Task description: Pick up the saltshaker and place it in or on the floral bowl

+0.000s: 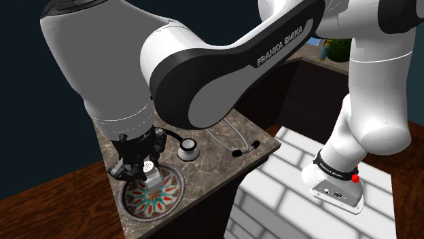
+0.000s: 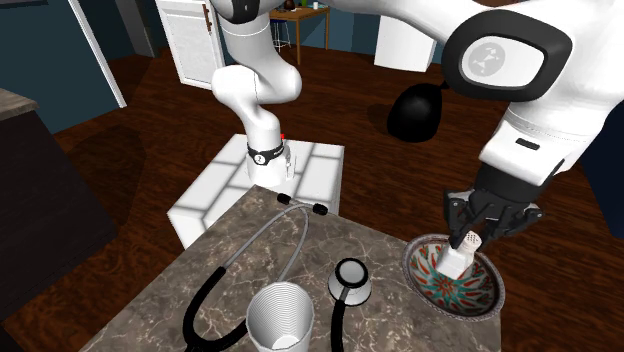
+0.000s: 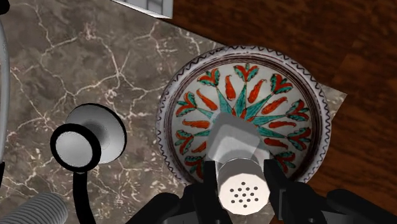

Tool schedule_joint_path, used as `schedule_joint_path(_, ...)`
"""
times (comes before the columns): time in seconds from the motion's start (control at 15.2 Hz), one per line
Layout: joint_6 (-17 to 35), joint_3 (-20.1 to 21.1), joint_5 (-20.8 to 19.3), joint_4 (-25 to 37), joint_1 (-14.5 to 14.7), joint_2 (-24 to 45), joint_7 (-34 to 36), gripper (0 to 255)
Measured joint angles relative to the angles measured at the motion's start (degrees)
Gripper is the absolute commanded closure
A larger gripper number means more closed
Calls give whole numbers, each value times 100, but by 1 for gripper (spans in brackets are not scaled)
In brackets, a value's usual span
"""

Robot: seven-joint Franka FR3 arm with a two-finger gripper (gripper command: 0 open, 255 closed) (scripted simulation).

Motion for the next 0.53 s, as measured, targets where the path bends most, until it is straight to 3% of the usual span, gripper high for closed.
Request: schedule_joint_path(0.53, -170, 39, 66, 119, 5, -75, -34, 0)
